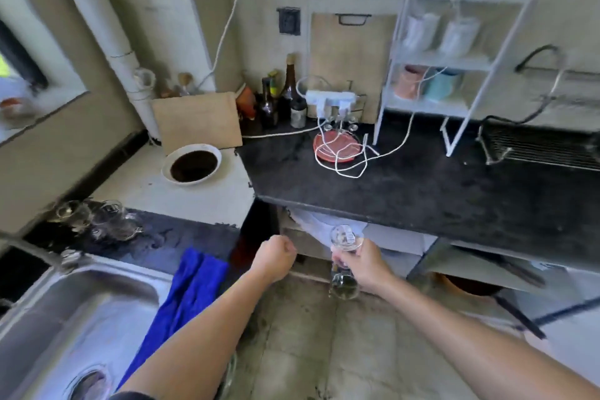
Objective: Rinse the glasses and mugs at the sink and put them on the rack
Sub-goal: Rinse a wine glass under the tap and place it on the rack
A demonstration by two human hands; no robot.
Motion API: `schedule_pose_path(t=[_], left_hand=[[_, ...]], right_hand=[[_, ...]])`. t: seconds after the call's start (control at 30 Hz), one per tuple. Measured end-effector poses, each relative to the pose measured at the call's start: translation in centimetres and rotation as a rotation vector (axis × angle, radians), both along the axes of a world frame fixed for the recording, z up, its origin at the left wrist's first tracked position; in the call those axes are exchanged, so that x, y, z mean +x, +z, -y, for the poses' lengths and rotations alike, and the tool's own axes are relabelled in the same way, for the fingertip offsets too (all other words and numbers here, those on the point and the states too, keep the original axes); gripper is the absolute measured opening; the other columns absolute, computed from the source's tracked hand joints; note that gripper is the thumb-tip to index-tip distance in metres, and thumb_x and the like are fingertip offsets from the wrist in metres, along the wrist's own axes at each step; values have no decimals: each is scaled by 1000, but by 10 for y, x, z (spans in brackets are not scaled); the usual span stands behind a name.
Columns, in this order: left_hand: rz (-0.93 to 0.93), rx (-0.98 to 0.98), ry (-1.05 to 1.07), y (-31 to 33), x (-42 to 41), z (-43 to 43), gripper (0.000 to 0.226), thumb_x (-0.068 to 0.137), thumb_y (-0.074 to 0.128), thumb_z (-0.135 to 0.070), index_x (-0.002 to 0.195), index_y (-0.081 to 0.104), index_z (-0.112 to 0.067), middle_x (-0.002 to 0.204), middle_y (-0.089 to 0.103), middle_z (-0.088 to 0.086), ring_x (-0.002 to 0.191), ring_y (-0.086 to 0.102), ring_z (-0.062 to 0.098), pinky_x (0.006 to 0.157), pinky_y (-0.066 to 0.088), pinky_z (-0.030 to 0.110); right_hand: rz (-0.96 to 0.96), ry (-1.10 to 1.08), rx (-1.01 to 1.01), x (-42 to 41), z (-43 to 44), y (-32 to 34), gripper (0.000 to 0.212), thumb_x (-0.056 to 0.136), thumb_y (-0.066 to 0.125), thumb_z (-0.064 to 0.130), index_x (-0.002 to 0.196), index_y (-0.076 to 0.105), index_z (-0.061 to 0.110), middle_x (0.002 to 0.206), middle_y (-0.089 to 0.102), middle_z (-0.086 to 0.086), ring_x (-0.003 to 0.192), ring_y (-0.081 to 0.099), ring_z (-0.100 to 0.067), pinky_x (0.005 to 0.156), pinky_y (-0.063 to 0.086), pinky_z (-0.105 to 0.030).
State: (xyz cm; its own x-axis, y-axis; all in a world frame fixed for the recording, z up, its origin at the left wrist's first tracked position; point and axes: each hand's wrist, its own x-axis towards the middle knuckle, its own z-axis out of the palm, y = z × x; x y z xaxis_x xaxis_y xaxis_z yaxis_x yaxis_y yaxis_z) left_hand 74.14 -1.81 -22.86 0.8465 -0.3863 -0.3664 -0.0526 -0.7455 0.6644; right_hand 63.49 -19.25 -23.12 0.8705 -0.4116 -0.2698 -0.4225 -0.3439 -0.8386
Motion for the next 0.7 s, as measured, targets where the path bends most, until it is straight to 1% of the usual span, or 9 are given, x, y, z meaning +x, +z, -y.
schedule_pose_path(t=[0.07,0.13,0.2,0.3,0.43,0.5,0.57,0.63,0.7], left_hand=[[1,13,-104,-3,-17,57,23,85,44,-14,80,66,-5,87,71,16,84,68,34,72,54,37],[-9,13,-180,-5,-35,110,19,86,46,-12,78,64,-11,85,69,12,83,67,33,73,55,36],[-16,-3,-249,-4,-51,156,19,86,49,-14,77,65,-10,76,66,11,72,64,31,68,54,37],[12,14,-361,0,-68,215,23,89,49,-19,83,68,-8,81,71,14,75,65,29,69,53,35],[8,14,-465,5,-72,290,19,87,51,-24,79,67,-17,88,72,16,84,68,35,74,57,39],[6,-9,-525,9,-70,330,18,87,52,-21,85,69,-14,89,72,15,85,68,33,76,57,39],[2,-39,-588,10,-65,373,20,89,52,-18,91,70,-9,88,71,13,83,67,29,75,56,37],[1,-46,-638,11,-57,416,21,93,50,-18,95,68,-9,89,70,9,80,66,25,74,56,35],[12,-62,-674,14,-46,459,21,94,49,-21,98,67,-12,92,69,6,82,65,22,77,58,37]], right_hand=[[-12,-66,-30,-28,50,0,35,88,65,31,54,64,24,58,65,9,63,60,-10,68,47,-32],[-10,-149,-40,-56,97,1,37,90,63,30,54,65,20,57,65,5,58,60,-12,64,47,-32],[5,-223,-47,-81,139,2,40,92,60,25,52,63,18,57,66,0,57,60,-15,66,49,-35],[5,-359,-29,-109,195,5,38,92,57,15,53,59,18,58,63,-1,59,58,-17,68,47,-35],[-2,-504,36,-134,261,5,25,94,53,5,73,63,16,66,58,0,63,51,-16,65,40,-30],[-6,-539,-5,-142,294,5,16,93,55,5,93,69,12,75,64,-1,68,56,-13,65,41,-24],[-13,-606,-63,-147,330,4,21,91,60,7,109,70,5,91,72,-6,82,65,-17,70,45,-22],[3,-676,-88,-148,367,4,22,89,64,8,110,69,2,95,73,-6,86,66,-22,80,52,-32],[11,-739,-126,-144,402,8,18,86,68,10,104,73,7,89,72,-7,75,62,-21,81,54,-42]])
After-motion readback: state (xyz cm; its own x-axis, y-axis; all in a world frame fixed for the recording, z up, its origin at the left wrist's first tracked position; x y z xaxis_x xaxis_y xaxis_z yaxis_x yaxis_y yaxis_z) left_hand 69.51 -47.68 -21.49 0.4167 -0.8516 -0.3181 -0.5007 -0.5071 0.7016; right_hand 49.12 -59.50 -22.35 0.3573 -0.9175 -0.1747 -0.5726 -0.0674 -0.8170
